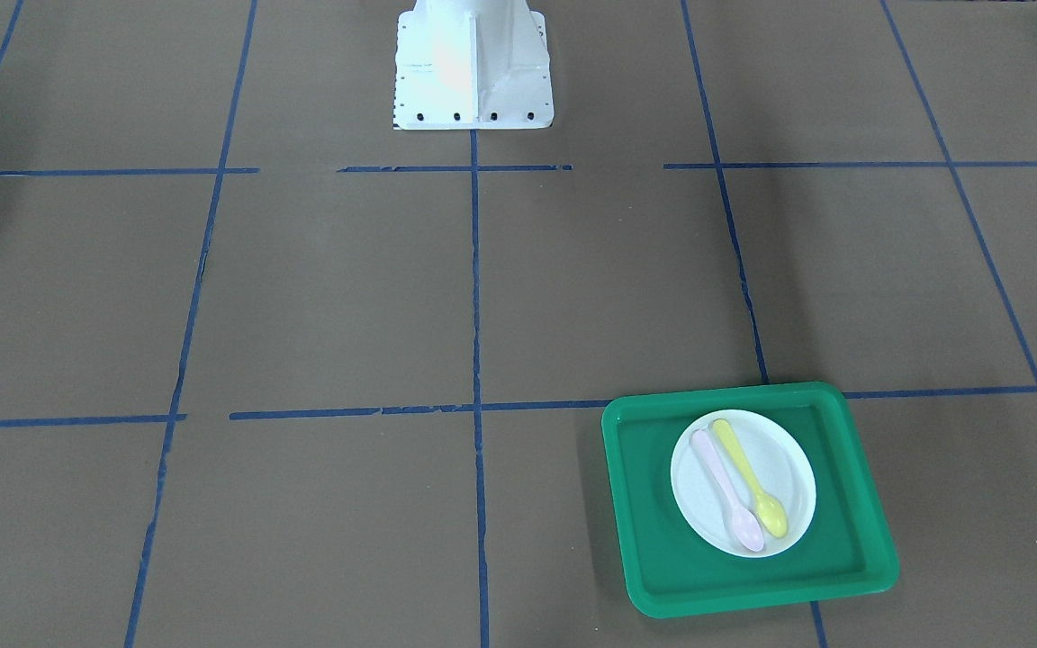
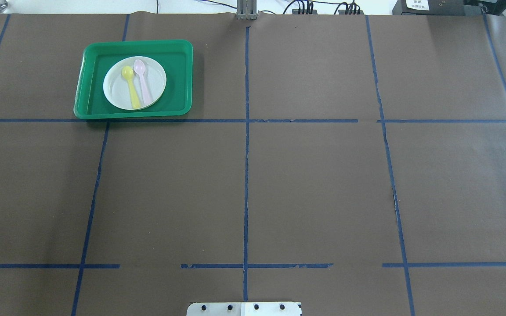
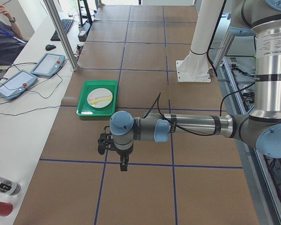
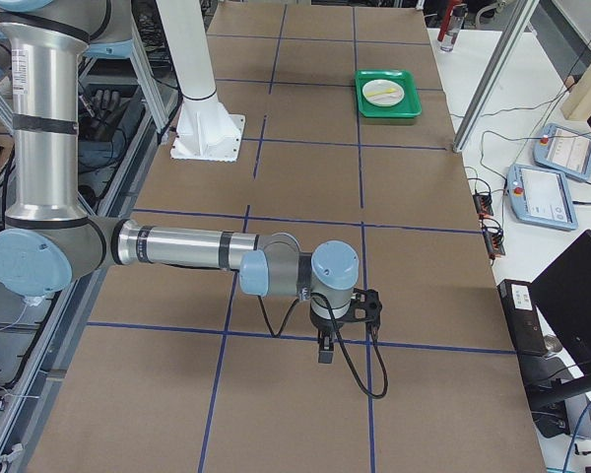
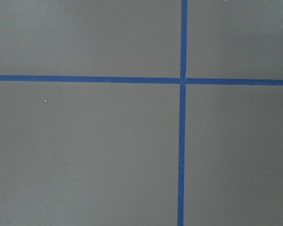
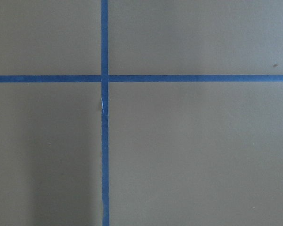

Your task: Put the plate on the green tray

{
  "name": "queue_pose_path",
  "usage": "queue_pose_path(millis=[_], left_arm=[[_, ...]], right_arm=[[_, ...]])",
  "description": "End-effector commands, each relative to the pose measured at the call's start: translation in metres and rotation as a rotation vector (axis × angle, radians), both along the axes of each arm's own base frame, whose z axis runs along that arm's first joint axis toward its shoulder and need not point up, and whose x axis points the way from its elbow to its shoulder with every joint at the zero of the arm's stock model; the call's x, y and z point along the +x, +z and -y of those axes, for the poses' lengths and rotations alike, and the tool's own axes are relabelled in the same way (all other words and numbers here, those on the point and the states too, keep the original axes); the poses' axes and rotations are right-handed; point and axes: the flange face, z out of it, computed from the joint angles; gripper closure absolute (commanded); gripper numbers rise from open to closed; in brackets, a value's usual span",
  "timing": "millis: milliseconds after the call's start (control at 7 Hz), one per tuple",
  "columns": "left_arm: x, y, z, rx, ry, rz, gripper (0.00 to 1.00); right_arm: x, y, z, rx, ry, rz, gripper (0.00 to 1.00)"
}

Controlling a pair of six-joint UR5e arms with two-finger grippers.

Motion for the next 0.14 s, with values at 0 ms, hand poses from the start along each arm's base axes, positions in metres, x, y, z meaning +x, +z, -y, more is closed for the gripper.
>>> queue_pose_path(millis=[0], left_arm=[[-0.0007,-0.0011,0.001,0.002,-0.001,0.0,0.0]], right_arm=[[0.0,-0.0002,0.0,0.0,0.0,0.0,0.0]])
